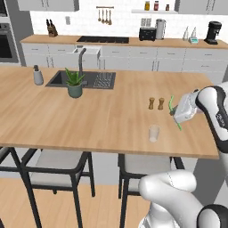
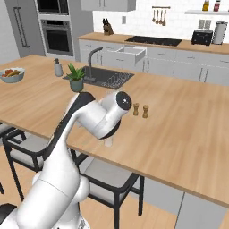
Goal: Take a straw from the drawer in front and place it inside the glass cup on the dining counter.
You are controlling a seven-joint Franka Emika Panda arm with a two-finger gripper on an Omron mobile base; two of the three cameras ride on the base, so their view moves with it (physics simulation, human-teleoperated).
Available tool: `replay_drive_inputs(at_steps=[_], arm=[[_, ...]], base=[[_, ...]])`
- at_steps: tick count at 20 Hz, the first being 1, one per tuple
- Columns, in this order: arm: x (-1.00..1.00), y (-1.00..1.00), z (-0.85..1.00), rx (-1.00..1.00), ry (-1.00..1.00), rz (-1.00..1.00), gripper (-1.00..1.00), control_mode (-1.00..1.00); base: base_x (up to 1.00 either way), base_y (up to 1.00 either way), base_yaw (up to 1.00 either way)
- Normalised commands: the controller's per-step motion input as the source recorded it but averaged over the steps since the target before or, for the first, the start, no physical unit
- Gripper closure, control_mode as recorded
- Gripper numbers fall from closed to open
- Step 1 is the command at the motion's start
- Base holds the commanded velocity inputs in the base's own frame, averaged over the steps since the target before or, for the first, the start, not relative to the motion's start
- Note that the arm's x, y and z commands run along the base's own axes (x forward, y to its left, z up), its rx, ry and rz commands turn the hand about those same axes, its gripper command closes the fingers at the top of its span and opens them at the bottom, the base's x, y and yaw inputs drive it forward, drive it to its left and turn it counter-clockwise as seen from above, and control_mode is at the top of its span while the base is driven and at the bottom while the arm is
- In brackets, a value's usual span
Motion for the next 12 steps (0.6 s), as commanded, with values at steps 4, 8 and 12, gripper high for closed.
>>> replay_drive_inputs(at_steps=[4, 8, 12], arm=[[0.58, 0.1, -0.38, 0.16, -0.12, 0.21, 1.0, -1.0], [0.24, -0.09, -0.18, 0.16, -0.09, 0.3, 1.0, -1.0], [0.1, -0.03, 0.0, 0.21, 0.07, 0.3, 1.0, -1.0]], base=[[0.0, 0.0, 0.0], [0.0, 0.0, 0.0], [0.0, 0.0, 0.0]])
